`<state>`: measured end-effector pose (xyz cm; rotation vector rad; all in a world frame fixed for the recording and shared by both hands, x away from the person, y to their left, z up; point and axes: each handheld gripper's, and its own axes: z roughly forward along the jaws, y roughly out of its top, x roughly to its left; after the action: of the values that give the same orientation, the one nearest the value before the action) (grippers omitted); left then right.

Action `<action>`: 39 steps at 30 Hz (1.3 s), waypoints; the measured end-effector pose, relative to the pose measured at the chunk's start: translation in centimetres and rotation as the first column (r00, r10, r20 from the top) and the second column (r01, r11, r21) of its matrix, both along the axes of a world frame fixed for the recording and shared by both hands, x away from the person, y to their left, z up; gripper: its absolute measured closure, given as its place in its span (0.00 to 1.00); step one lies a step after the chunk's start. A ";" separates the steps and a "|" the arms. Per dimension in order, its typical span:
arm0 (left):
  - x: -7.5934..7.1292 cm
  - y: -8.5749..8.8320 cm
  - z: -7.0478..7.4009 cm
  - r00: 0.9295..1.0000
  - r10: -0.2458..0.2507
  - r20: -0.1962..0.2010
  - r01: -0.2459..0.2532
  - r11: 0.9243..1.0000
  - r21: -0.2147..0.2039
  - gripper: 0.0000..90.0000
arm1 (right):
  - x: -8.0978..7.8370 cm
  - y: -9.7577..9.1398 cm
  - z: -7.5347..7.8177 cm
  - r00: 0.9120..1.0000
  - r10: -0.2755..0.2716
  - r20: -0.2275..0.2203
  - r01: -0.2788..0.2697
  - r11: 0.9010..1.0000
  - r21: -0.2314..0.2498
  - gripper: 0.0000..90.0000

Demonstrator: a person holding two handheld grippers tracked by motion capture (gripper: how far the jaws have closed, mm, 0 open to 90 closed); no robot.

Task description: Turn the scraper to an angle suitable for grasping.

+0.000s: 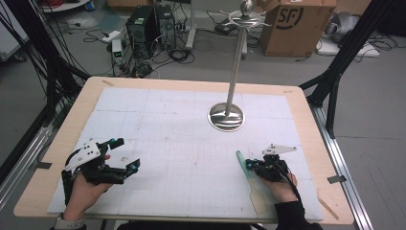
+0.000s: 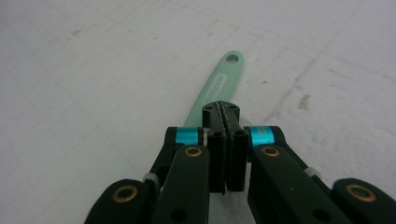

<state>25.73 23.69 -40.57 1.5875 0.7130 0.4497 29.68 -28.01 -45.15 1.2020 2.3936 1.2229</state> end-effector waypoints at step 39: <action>-0.1 0.5 0.2 1.000 0.008 0.005 -0.008 1.000 -0.008 0.02 | -5.7 3.9 1.1 0.946 0.324 -0.026 -0.325 0.938 -0.124 1.00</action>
<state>25.62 24.21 -40.40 1.5763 0.7170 0.4565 23.97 -24.11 -44.00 0.7949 2.7057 1.1269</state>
